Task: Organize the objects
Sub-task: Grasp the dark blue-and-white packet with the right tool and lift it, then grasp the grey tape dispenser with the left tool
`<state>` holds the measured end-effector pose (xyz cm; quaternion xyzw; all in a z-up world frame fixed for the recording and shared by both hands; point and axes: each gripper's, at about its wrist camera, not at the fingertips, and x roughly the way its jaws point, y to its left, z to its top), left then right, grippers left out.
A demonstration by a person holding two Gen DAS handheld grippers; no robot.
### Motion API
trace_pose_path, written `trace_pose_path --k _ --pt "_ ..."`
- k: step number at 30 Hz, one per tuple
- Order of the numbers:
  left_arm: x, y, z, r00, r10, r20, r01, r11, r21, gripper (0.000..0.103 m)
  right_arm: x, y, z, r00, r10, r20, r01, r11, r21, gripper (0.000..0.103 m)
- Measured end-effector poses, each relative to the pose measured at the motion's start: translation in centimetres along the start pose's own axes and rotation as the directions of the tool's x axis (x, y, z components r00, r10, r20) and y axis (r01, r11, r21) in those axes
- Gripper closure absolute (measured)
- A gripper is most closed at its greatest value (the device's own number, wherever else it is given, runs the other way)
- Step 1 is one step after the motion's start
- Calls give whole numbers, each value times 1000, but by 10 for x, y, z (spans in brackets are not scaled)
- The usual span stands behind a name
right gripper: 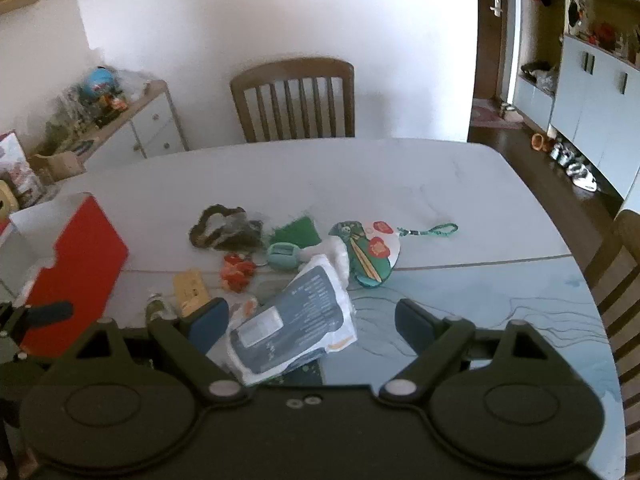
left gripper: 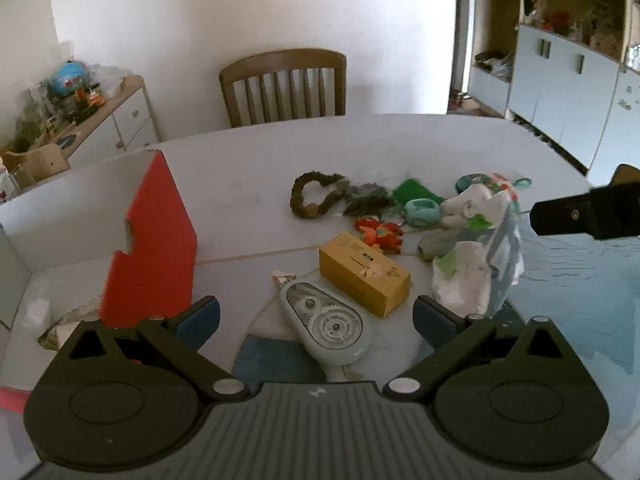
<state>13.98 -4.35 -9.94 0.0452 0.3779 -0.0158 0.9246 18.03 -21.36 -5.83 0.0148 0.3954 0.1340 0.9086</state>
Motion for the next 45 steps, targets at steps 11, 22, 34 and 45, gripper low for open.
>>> trace_pose_path --k 11,22,34,45 --pt "37 -3 -4 997 51 -64 -53 998 -27 0 55 6 10 994 -80 -77 86 993 78 14" --pt "60 4 -3 991 73 -110 -78 996 -40 0 85 2 0 983 -96 -157 111 989 96 18" --pt "65 7 -7 991 46 -127 -53 997 -52 2 74 -10 -21 980 13 -198 5 996 91 27" --pt "57 13 -5 993 -3 -122 -6 997 -74 43 56 -9 -26 978 75 -197 -55 993 105 62"
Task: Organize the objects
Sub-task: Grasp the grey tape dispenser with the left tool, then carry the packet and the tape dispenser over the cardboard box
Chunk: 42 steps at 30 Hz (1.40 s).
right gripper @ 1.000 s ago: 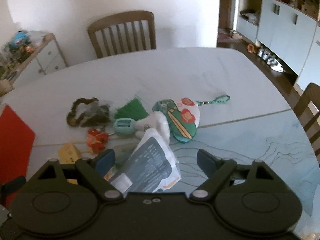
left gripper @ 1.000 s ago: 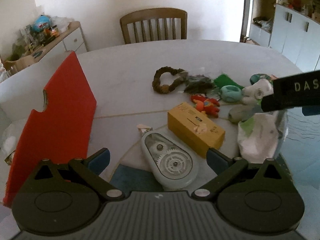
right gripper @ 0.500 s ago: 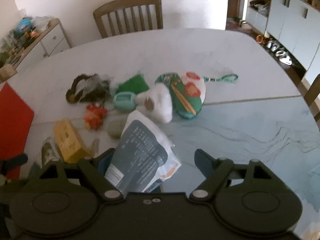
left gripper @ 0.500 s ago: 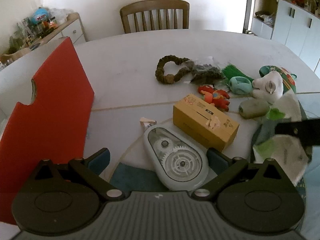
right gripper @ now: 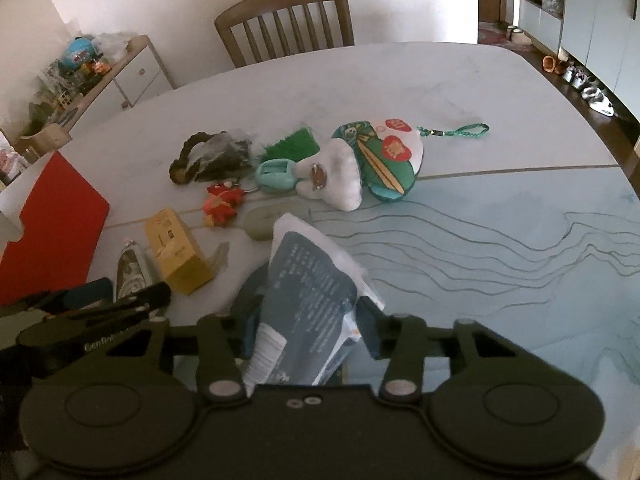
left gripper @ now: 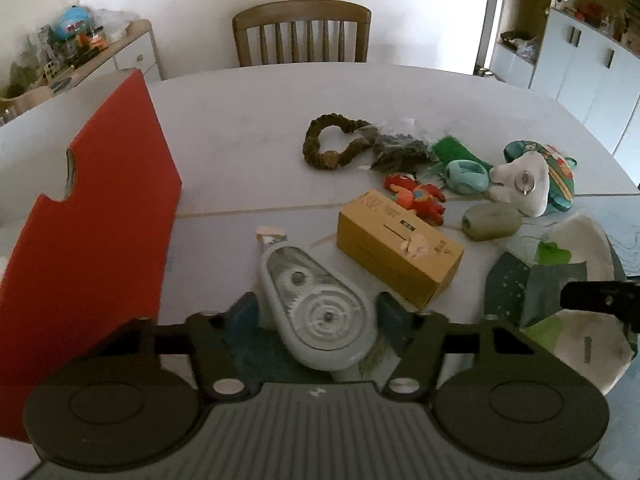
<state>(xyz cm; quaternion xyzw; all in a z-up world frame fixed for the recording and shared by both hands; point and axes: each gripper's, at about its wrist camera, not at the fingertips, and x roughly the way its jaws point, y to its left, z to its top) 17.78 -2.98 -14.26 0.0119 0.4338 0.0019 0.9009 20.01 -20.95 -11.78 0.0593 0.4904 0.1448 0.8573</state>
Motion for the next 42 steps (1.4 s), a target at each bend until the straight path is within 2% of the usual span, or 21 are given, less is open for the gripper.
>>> trace_pose_path --k 7,18,32,42 --pt "-4 6 1 1000 -11 1 11 1000 -11 43 -13 6 -4 1000 -8 21 8 1000 -20 74" --pt "-23 2 -5 998 -47 32 46 999 24 44 -41 12 -10 997 6 76 -2 999 -47 84" --pt "-72 6 -8 989 -110 102 108 994 32 44 -77 16 -17 991 36 131 -32 999 -30 90" --pt "-111 18 0 978 -150 144 146 989 35 44 -106 35 -6 981 91 172 -84 995 -44 90"
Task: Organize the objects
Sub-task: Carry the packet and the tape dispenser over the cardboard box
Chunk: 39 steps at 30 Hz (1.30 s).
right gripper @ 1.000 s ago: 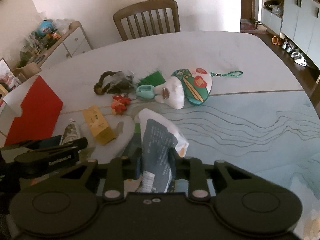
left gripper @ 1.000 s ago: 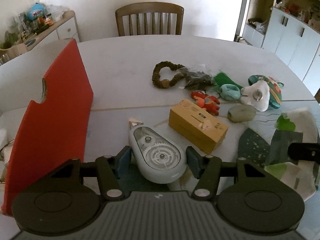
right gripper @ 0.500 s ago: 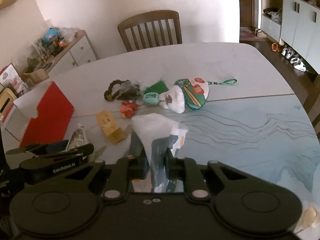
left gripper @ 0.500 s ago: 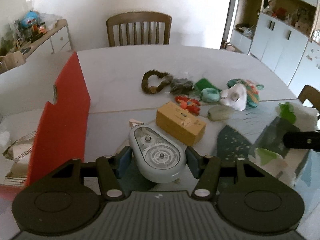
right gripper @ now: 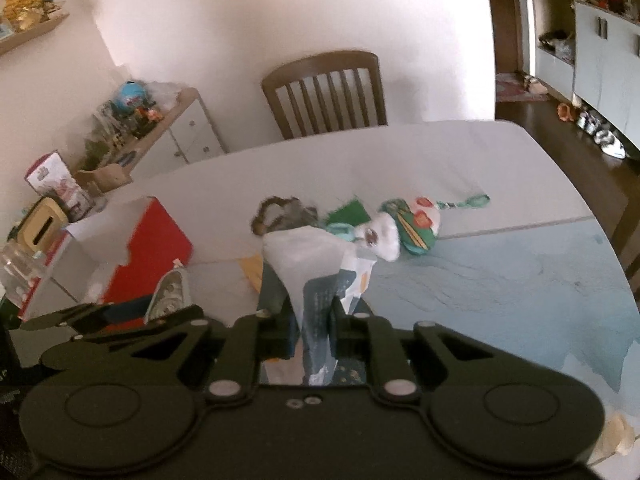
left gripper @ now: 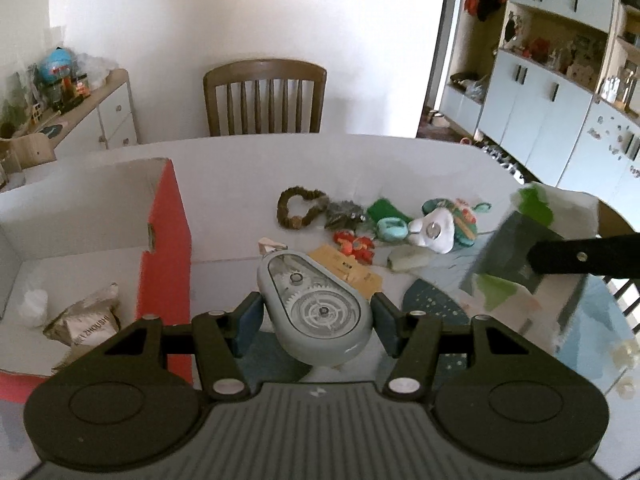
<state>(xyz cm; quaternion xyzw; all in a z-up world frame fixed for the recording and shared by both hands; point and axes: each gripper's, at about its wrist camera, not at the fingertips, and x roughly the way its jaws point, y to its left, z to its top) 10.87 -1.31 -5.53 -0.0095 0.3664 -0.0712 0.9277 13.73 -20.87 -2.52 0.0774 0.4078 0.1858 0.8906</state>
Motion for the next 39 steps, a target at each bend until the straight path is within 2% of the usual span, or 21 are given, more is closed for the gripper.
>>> trace_pose_path --k 7,12,20,30,35,39 --pt "-28 18 12 999 -9 42 9 1000 -3 44 -7 30 17 999 47 21 -46 998 -40 90" --pt "-45 43 22 997 9 72 -8 1000 -22 44 -4 57 30 996 76 37 -73 995 -72 90" --pt "-58 104 33 990 102 101 -96 994 -58 44 7 116 48 988 142 53 -133 980 -147 90" --pt "-54 189 46 976 203 79 -197 977 -76 44 44 197 54 978 206 13 -198 956 -217 90" --pt "-38 220 45 974 224 44 -221 973 -68 44 71 224 46 979 200 -45 -205 952 -226 90" --pt "-23 236 43 976 219 16 -218 975 -49 44 88 243 41 984 171 -54 -179 950 -254 89"
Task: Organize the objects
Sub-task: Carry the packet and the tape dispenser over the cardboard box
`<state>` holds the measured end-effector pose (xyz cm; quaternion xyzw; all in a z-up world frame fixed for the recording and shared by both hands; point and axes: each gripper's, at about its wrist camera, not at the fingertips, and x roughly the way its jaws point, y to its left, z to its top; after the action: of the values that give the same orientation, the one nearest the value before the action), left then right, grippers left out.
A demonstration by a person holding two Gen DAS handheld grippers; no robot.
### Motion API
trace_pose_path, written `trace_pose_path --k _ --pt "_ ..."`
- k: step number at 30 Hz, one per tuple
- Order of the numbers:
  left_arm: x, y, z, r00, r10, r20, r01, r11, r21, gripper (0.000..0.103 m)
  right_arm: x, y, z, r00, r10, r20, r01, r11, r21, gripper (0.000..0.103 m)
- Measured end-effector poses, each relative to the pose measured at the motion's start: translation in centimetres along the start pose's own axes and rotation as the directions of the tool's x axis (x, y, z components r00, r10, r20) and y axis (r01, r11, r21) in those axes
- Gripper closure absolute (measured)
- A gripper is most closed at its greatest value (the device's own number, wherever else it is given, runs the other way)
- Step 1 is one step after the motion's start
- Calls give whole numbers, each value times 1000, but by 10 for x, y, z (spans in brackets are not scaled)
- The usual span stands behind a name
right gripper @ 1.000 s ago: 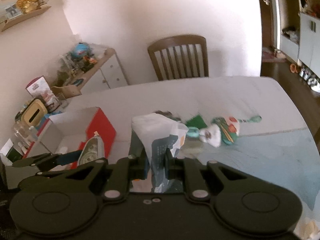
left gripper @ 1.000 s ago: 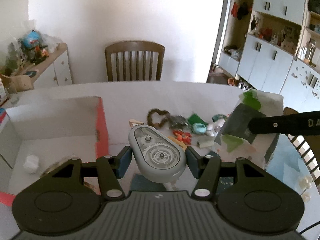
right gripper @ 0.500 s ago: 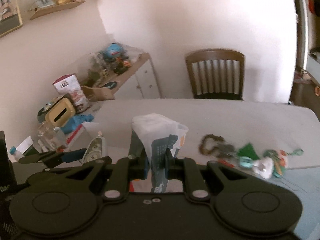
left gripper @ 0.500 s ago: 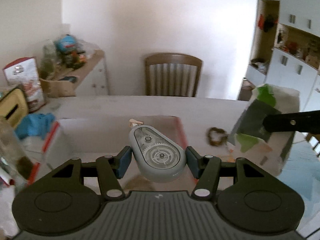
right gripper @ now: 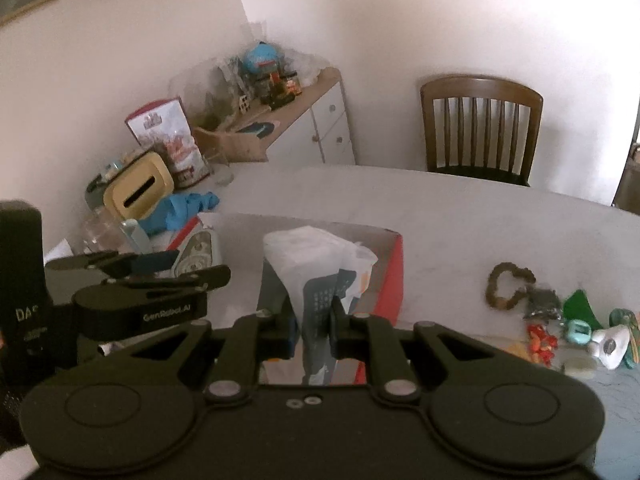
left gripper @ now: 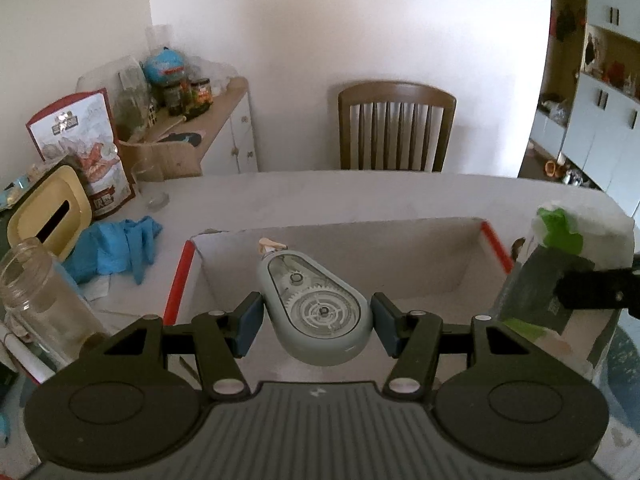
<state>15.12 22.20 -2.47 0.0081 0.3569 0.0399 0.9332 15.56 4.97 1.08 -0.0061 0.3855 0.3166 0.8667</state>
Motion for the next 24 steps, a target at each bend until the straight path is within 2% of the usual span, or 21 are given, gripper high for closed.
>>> trace_pose_path --k 11,15,19,24 --pt "42 4 -2 997 -33 -66 37 997 62 44 55 27 8 991 -127 -35 123 987 -104 89" --pt "60 3 -1 993 -42 -114 52 995 84 44 72 36 8 989 -145 -34 137 974 -180 89" --pt "77 5 2 984 -53 -171 69 994 89 44 86 42 7 985 -168 -46 153 960 -235 89" --pt "96 3 2 958 -61 -280 90 992 93 44 99 47 2 980 -188 -69 163 949 -271 89"
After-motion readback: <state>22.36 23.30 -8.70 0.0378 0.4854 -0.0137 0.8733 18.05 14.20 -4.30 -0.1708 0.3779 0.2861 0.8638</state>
